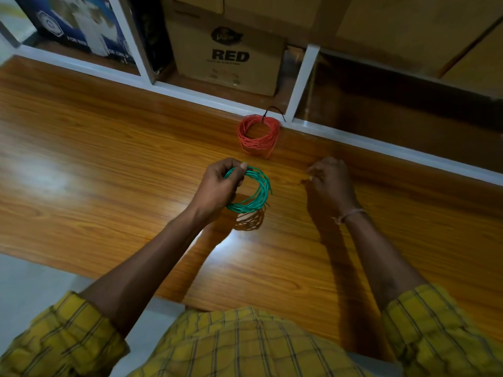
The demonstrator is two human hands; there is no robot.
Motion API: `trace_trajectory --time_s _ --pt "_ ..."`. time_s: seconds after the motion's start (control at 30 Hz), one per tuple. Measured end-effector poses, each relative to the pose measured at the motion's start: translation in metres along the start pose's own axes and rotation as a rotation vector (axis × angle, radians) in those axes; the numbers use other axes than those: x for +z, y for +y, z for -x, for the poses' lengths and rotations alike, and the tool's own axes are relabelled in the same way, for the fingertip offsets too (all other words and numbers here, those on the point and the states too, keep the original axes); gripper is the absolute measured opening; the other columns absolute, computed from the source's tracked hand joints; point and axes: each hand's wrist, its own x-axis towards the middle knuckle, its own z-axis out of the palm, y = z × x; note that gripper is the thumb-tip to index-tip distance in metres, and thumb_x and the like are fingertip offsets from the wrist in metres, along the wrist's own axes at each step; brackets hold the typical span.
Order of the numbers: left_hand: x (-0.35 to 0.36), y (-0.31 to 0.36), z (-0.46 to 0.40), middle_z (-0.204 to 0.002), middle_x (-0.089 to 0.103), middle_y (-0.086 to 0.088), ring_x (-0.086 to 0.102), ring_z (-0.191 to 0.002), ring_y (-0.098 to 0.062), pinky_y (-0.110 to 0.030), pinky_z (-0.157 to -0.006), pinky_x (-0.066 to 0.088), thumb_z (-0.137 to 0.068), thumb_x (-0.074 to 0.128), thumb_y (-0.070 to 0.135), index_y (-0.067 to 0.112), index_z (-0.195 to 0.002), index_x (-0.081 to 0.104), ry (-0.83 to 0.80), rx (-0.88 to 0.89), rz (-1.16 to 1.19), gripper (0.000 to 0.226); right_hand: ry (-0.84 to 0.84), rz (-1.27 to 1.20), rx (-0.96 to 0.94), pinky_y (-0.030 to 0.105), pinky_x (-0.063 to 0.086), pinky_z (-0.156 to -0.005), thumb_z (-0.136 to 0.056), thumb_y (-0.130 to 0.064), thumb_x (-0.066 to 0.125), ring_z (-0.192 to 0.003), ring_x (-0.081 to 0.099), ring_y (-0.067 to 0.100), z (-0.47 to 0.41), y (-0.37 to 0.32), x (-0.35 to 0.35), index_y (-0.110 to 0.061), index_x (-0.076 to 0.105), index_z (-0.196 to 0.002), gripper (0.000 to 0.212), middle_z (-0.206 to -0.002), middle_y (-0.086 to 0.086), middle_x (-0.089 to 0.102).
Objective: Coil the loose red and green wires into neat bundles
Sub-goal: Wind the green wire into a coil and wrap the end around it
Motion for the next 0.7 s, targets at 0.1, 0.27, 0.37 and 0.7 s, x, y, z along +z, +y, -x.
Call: trace_trajectory --time_s 0.1,0.27,0.37,0.7 --pt "-0.001 -0.003 0.000 -0.065 0.041 -0.007 0.030 -0.044 -0.010 -0.020 -0.044 0.022 -0.109 0.061 0.024 0.013 -0.080 0.060 0.002 -0.016 0.006 0.031 -0.092 0.154 -0.129 0.033 0.039 -0.083 -0.090 -0.003 0.077 -0.107 0.053 0.027 -0.014 0.007 0.001 -0.018 0.079 -0.096 0.016 -0.110 0.004 0.067" --pt "-0.005 -0.004 0.003 -0.064 0.042 -0.003 0.030 -0.042 -0.006 -0.018 -0.041 0.025 -0.110 0.059 0.020 0.014 -0.079 0.058 0.002 -0.046 0.038 0.031 -0.157 0.233 -0.109 0.036 0.041 -0.083 -0.087 -0.009 0.081 -0.106 0.051 0.026 -0.023 0.002 0.011 -0.020 0.078 -0.086 0.012 -0.107 0.002 0.065" --pt "-0.007 -0.005 0.005 -0.063 0.043 0.000 0.030 -0.042 -0.005 -0.017 -0.041 0.025 -0.110 0.058 0.019 0.014 -0.081 0.059 0.001 -0.057 0.059 0.029 -0.142 0.243 -0.103 0.038 0.039 -0.081 -0.090 -0.007 0.076 -0.105 0.052 0.028 -0.023 0.003 0.016 -0.019 0.074 -0.084 0.013 -0.105 0.004 0.065" --pt "-0.010 -0.003 0.013 -0.061 0.045 0.004 0.029 -0.043 -0.007 -0.018 -0.041 0.023 -0.110 0.059 0.020 0.017 -0.078 0.059 -0.011 -0.063 0.073 0.032 -0.187 -0.640 0.207 0.021 0.047 -0.065 -0.106 -0.013 0.061 -0.073 0.061 0.001 0.000 -0.037 -0.010 -0.013 0.066 -0.102 0.006 -0.094 -0.002 0.075"
